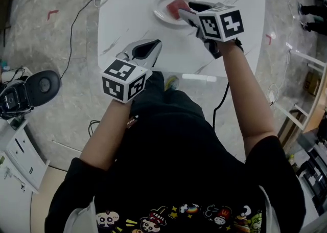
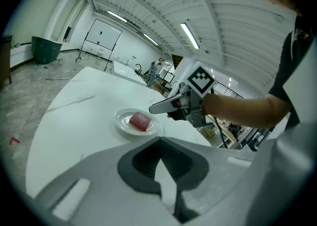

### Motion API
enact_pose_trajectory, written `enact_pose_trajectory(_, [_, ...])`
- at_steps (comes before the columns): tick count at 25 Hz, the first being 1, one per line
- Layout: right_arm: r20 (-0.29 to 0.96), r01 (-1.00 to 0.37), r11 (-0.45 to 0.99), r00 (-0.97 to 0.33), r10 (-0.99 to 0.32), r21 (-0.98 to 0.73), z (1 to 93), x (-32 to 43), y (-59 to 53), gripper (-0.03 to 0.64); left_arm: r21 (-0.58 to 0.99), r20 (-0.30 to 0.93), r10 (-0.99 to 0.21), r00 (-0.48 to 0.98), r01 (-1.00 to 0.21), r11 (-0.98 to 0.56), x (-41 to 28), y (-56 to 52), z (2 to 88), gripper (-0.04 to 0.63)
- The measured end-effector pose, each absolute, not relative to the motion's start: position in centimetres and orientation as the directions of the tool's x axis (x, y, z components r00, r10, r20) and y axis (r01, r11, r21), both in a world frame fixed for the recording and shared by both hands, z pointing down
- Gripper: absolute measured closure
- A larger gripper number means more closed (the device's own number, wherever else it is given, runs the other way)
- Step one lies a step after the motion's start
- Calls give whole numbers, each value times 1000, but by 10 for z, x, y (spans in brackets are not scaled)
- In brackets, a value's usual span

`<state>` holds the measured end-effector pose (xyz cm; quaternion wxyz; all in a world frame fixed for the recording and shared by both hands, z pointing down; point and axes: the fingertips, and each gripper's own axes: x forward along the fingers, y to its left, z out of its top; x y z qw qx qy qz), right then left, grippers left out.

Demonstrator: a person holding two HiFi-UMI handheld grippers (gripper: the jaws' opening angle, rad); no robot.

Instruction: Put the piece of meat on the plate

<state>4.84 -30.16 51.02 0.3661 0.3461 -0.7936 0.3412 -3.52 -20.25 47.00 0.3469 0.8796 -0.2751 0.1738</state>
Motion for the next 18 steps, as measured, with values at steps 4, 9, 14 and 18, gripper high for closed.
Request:
enact_pose_trajectory(4, [737, -838, 456, -506, -448, -298, 470, 59, -287, 484, 476, 506, -361, 783, -603, -640, -29, -208, 457, 595])
enact_pose_trajectory(9, [645, -886, 330, -464, -607, -327, 441, 87, -265, 571, 404, 518, -383, 765, -613, -679, -26, -217, 437, 595])
enact_pose_trajectory(14, [585, -905, 257, -417, -696, -338, 427, 107, -253, 589, 353, 532, -401, 746, -625, -696, -27, -220, 429, 595])
enact_pose_trajectory(18, [539, -911, 244, -396, -743, -333, 407, 119, -242, 591, 329, 522, -412, 746, -623, -710, -23, -218, 419, 595])
